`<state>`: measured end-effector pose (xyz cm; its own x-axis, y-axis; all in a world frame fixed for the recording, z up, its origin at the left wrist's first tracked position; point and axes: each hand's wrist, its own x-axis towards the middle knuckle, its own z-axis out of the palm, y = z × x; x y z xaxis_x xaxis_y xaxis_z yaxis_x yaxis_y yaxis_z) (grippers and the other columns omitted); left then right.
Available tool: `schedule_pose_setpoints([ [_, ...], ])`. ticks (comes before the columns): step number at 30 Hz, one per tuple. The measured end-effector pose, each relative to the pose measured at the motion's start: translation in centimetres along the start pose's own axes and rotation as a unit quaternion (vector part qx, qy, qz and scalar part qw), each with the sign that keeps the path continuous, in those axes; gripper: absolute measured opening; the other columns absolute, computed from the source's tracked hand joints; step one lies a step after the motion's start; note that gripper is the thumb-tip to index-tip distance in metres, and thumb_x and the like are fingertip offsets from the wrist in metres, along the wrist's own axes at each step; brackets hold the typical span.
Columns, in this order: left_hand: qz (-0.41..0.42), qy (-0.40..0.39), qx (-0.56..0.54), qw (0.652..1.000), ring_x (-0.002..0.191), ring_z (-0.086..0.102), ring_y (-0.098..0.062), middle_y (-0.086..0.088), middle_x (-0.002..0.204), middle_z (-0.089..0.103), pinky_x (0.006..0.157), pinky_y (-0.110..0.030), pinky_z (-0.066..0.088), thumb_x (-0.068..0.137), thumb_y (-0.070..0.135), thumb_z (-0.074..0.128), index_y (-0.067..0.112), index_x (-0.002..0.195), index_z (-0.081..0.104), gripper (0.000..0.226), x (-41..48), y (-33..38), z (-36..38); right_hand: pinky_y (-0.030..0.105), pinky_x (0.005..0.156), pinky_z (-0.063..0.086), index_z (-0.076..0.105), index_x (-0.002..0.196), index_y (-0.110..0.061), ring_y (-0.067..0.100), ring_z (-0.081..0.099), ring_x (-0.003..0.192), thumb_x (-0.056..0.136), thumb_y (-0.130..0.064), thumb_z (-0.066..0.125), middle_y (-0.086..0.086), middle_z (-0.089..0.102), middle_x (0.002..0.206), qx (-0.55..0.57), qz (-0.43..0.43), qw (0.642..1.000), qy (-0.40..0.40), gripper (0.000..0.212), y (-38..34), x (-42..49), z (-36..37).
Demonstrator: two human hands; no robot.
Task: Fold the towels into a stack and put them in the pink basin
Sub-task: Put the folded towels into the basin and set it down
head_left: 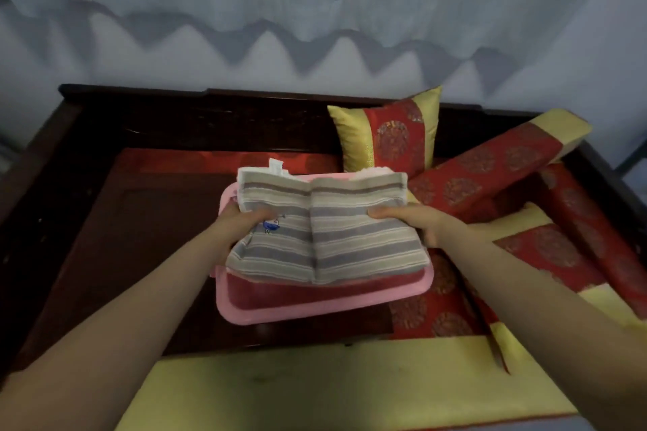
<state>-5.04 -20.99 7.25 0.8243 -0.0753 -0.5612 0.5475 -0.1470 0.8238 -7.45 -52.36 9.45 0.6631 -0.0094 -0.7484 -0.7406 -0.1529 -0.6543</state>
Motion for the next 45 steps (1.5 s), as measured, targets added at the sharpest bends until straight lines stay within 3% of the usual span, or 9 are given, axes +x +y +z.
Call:
schedule_pose_setpoints([
  [8,-0.056,0.103,0.016,0.993,0.089,0.062,-0.026,-0.014,0.098,0.066,0.082,-0.033,0.049,0.074,0.009,0.074,0.004,0.108,0.063,0.036,4.4,-6.1,3.5,0.030,0.065,0.055,0.066,0.105,-0.006,0.024,0.069,0.077,0.067,-0.018,0.084,0.011,0.072,0.092,-0.038,-0.005,0.995,0.094,0.043,3.9,5.5,2.9],
  [15,-0.023,0.139,0.244,0.959,0.105,0.059,-0.035,-0.020,0.117,0.060,0.091,-0.039,0.049,0.067,0.033,0.078,-0.006,0.126,0.039,0.080,6.1,-8.2,3.8,0.044,0.093,0.049,0.032,0.135,-0.012,0.033,0.057,0.113,0.076,-0.039,0.073,0.011,0.057,0.125,-0.269,-0.117,0.927,0.233,0.077,5.0,6.9,4.2],
  [17,0.092,0.162,0.374,0.908,0.117,0.049,-0.040,-0.026,0.131,0.044,0.100,-0.043,0.043,0.073,0.026,0.072,-0.006,0.134,0.024,0.084,5.4,-8.0,4.1,0.049,0.094,0.048,0.011,0.145,-0.024,0.034,0.046,0.126,0.083,-0.033,0.065,0.012,0.041,0.141,-0.409,-0.205,0.846,0.272,0.082,5.4,7.0,4.3],
  [20,0.273,0.168,0.637,0.701,0.142,0.019,-0.039,-0.020,0.155,0.017,0.114,-0.053,0.019,0.077,0.024,0.065,0.012,0.150,0.005,0.095,4.2,-7.1,4.1,0.053,0.111,0.031,0.008,0.149,-0.033,0.035,0.021,0.142,0.083,-0.014,0.055,0.012,0.017,0.158,-0.632,-0.332,0.649,0.263,0.083,4.7,7.4,3.8],
  [22,0.301,0.083,0.726,0.613,0.147,0.001,-0.032,-0.010,0.160,0.001,0.112,-0.059,-0.008,0.081,0.020,0.060,0.025,0.150,-0.008,0.097,4.1,-6.9,4.3,0.052,0.115,0.021,0.017,0.149,-0.033,0.035,0.018,0.143,0.086,-0.018,0.051,0.012,0.019,0.157,-0.698,-0.357,0.594,0.181,0.073,4.6,8.1,3.0],
  [24,0.264,0.020,0.781,0.566,0.147,-0.009,-0.026,-0.005,0.160,-0.011,0.098,-0.059,-0.032,0.089,0.022,0.050,0.027,0.147,-0.017,0.089,4.3,-7.3,4.4,0.048,0.118,0.013,0.016,0.150,-0.029,0.032,0.013,0.145,0.096,-0.029,0.038,0.011,0.015,0.159,-0.729,-0.315,0.593,0.130,0.059,5.2,8.7,2.2],
  [31,0.178,0.006,0.835,0.521,0.147,-0.014,-0.026,-0.006,0.158,-0.019,0.094,-0.066,-0.029,0.094,0.021,0.034,0.023,0.146,-0.022,0.076,4.4,-8.0,4.6,0.041,0.120,-0.001,-0.004,0.151,-0.031,0.026,-0.003,0.148,0.102,-0.036,0.017,0.004,-0.004,0.162,-0.731,-0.212,0.637,0.120,0.053,5.9,10.0,2.2],
  [39,0.301,0.149,0.719,0.609,0.129,0.047,-0.025,-0.005,0.136,0.052,0.112,-0.054,-0.004,0.066,0.023,0.073,0.023,0.128,0.052,0.066,2.5,-3.1,3.3,0.042,0.098,0.041,0.054,0.123,-0.017,0.026,0.042,0.127,0.086,-0.023,0.051,0.006,0.048,0.137,-0.576,-0.365,0.684,0.259,0.038,2.0,5.3,1.2],
  [45,0.210,0.265,0.534,0.775,0.122,0.042,-0.038,-0.020,0.133,0.043,0.091,-0.054,0.046,0.080,0.029,0.068,0.003,0.136,0.036,0.070,-0.2,-3.5,-1.0,0.047,0.085,0.047,0.042,0.127,-0.014,0.027,0.043,0.116,0.086,-0.045,0.057,0.007,0.046,0.125,-0.511,-0.245,0.754,0.331,0.054,2.0,4.6,-1.7],
])
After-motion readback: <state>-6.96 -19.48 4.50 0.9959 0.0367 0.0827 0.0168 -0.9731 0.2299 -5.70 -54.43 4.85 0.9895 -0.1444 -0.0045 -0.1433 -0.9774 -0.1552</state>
